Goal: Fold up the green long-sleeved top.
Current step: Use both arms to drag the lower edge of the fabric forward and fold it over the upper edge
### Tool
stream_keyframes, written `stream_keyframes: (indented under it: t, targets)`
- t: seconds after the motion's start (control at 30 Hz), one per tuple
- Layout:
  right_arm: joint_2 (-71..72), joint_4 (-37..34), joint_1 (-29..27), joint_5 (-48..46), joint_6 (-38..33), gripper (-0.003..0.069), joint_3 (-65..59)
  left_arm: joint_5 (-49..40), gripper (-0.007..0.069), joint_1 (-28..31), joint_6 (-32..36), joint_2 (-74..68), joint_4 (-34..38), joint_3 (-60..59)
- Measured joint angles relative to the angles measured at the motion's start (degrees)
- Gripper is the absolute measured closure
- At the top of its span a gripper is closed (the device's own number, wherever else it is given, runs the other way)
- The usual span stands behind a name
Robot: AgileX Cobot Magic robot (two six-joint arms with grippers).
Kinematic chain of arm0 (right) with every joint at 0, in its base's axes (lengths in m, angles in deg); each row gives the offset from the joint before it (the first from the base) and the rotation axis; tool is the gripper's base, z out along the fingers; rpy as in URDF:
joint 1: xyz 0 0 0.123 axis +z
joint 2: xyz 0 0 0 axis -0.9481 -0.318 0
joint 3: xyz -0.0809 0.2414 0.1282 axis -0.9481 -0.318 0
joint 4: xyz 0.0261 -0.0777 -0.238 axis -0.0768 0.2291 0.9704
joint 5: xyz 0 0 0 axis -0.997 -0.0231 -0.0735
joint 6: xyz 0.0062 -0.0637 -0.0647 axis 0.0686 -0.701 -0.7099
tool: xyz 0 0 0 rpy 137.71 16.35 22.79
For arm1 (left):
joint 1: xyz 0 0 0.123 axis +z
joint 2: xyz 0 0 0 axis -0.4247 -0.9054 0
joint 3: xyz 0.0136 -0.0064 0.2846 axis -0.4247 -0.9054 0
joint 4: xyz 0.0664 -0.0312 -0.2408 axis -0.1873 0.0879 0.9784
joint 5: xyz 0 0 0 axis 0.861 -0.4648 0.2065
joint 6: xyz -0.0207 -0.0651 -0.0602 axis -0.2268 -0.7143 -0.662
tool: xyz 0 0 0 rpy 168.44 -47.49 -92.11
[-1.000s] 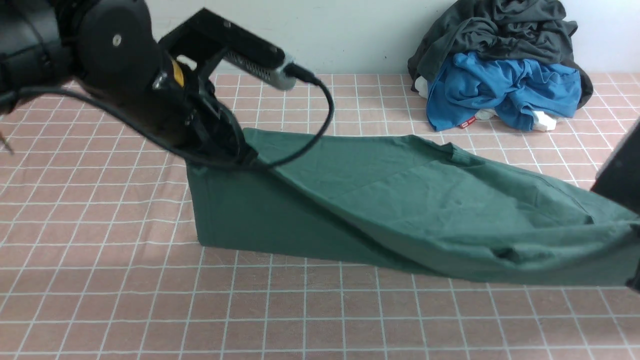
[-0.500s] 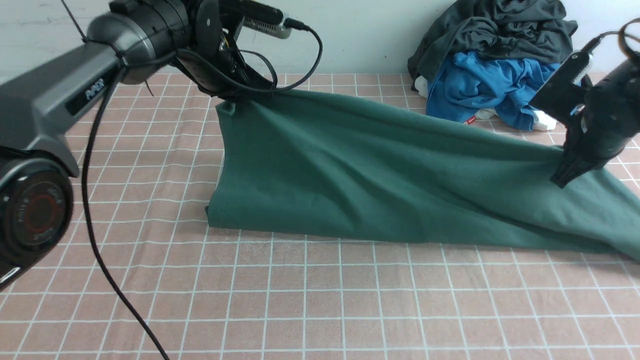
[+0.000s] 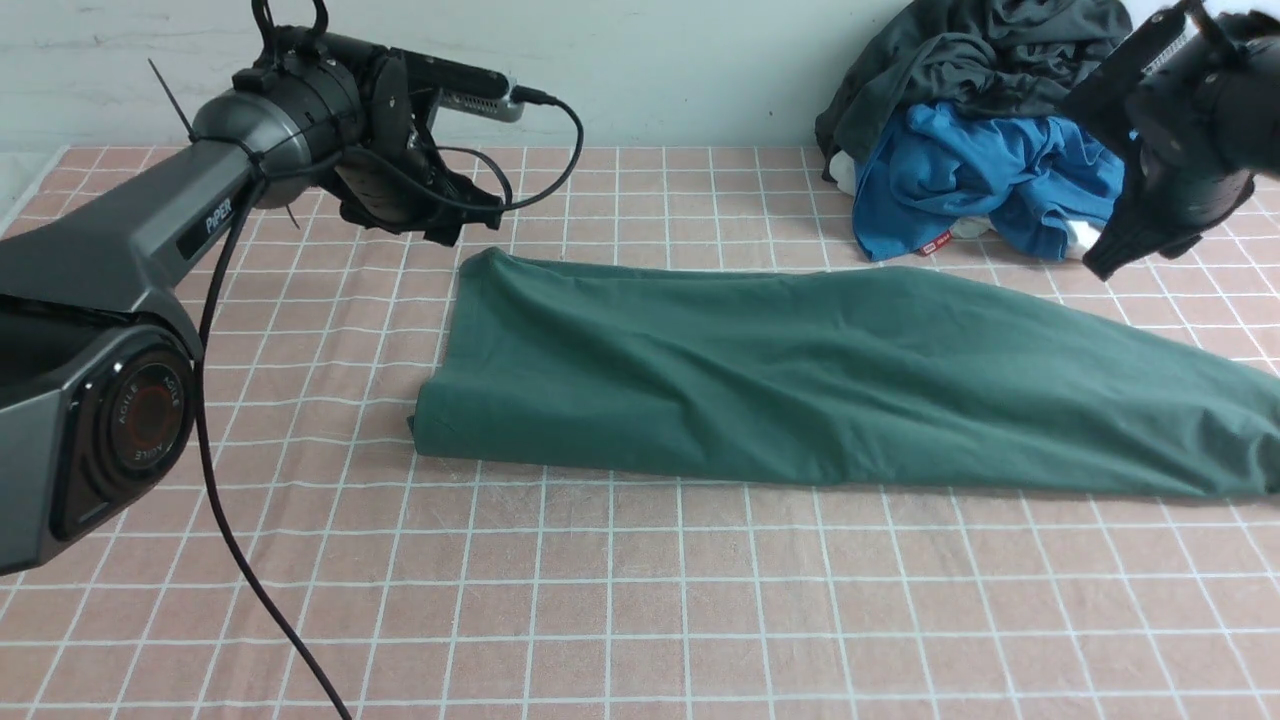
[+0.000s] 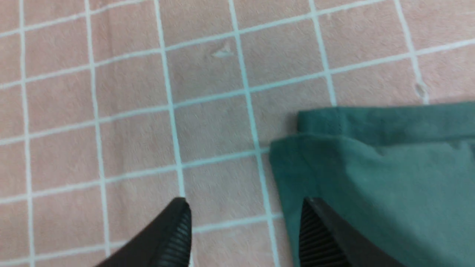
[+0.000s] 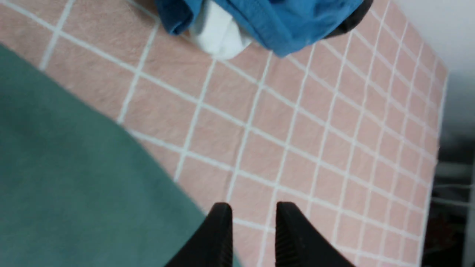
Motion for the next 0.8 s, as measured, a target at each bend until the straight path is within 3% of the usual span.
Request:
stream_keyframes:
  t: [0.1, 0.2, 0.27, 0.4, 0.6, 0.7, 0.8]
  targets:
    - [0.69, -13.18, -0.68, -5.21, -5.33, 0.0571, 0.26, -5.91, 0.0244, -0.14, 2.14, 1.79, 3.87, 0.21]
    - [-1.65, -31.8, -4.94, -10.43, -12.51, 0.0655, 0.17, -16.43, 0.0267, -0.67, 9.34, 2.7, 11.9, 0.47]
    - [-3.32, -34.01, -6.78, -10.71, -13.11, 0.0666, 0.03, -19.53, 0.03, -0.92, 12.87, 2.18, 15.91, 0.47]
    - [-5.87, -27.26, -10.45, -9.14, -9.38, 0.067, -0.16, -20.74, 0.0377, -1.21, 15.63, -0.35, 21.41, 0.47]
    - [-4.65, -3.44, -12.6, -6.65, 7.6, 0.0671, -0.16, -20.74, 0.044, -1.21, 16.03, -3.78, 21.86, 0.47]
    - [-0.15, -5.6, -12.54, -6.65, 9.64, 0.0671, -0.16, -18.14, 0.044, -1.21, 15.1, -3.83, 22.05, 0.47]
    - [4.35, -17.41, -12.54, -7.21, 2.33, 0.0671, -0.16, -12.04, 0.044, -1.21, 13.91, -4.02, 23.91, 0.47]
